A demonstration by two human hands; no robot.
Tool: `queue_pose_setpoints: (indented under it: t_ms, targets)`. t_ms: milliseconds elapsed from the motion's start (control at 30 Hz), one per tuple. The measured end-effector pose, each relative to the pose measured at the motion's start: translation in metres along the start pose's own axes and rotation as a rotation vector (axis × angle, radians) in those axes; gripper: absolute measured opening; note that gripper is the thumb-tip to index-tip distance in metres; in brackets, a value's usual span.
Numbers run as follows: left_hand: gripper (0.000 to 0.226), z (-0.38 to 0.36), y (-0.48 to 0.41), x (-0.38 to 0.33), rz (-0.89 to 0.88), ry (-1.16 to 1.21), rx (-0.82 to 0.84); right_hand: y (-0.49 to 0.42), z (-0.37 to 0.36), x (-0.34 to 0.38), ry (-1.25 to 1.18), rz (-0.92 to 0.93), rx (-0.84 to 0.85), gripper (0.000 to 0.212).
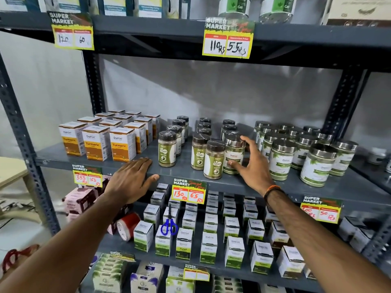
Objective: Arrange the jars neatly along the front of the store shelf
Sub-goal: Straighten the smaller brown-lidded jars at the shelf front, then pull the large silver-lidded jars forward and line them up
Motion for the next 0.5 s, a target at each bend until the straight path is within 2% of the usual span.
queue_pose_setpoints:
  t_ms: [133,300,500]
  targets:
    - [0.089,0.015,0.012,-0.006,0.004,0.08,0.008,0.012,0.019,0.006,-0.017,0.012,-0.059,0.089]
    - [0.089,0.068,0.035,-0.035,0.015,0.11,-0.087,0.036,0.059,0.023,-0.022,0.05,-0.098,0.086]
    - [0.09,0.144,0.041,-0.111,-0.011,0.082,-0.223,0.068,0.128,0.031,0.024,0.083,-0.172,0.085]
Point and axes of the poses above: each hand's wrist, its own y-axis away from the middle knuckle, its own z-axis out of the back of the hand, x = y × z, the point moved 9 cm from there along -y, towards the middle knuckle, and after that the axes turned 15 degrees about x, right-handed, at the moved point
